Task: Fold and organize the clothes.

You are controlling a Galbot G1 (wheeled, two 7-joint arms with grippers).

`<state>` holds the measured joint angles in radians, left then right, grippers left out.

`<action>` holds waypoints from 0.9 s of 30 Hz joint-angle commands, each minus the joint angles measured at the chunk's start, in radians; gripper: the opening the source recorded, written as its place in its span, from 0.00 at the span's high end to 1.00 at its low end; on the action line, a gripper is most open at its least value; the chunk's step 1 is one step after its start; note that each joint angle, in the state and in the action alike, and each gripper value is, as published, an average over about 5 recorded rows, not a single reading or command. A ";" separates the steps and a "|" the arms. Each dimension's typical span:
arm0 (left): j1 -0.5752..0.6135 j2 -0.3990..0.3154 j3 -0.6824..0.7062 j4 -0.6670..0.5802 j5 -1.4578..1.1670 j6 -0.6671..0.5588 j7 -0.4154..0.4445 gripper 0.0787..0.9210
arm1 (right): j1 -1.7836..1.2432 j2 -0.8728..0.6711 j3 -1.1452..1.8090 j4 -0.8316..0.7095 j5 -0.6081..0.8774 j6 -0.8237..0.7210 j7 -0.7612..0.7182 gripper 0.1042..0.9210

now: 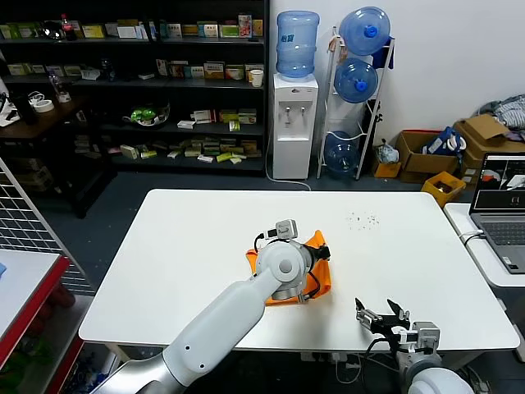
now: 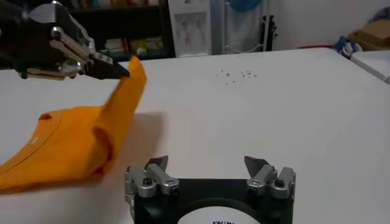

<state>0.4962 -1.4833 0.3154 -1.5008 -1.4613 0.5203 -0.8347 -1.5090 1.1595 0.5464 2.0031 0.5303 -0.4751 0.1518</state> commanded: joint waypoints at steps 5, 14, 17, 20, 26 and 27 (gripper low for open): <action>0.352 0.217 -0.202 -0.332 0.475 -0.130 0.445 0.67 | -0.085 -0.098 0.154 0.059 -0.027 0.251 -0.228 0.12; 1.047 0.256 -0.711 -0.495 1.078 -0.620 0.933 0.36 | -0.133 0.012 0.233 -0.030 -0.139 0.553 -0.366 0.12; 1.145 0.185 -0.806 -0.476 1.124 -0.796 1.008 0.26 | -0.136 0.059 0.248 -0.047 -0.170 0.614 -0.377 0.12; 1.177 0.137 -0.882 -0.448 1.127 -0.915 1.058 0.17 | -0.143 0.116 0.267 -0.047 -0.213 0.660 -0.384 0.12; 1.189 0.106 -0.954 -0.434 1.125 -0.971 1.110 0.12 | -0.163 0.207 0.297 -0.043 -0.312 0.740 -0.390 0.12; 1.189 0.102 -0.955 -0.436 1.124 -0.971 1.112 0.12 | -0.165 0.221 0.300 -0.042 -0.324 0.750 -0.390 0.12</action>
<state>1.4183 -1.3320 -0.3579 -1.8884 -0.5586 -0.1303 0.0241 -1.6430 1.2299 0.7826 1.9805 0.3559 0.0586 -0.1766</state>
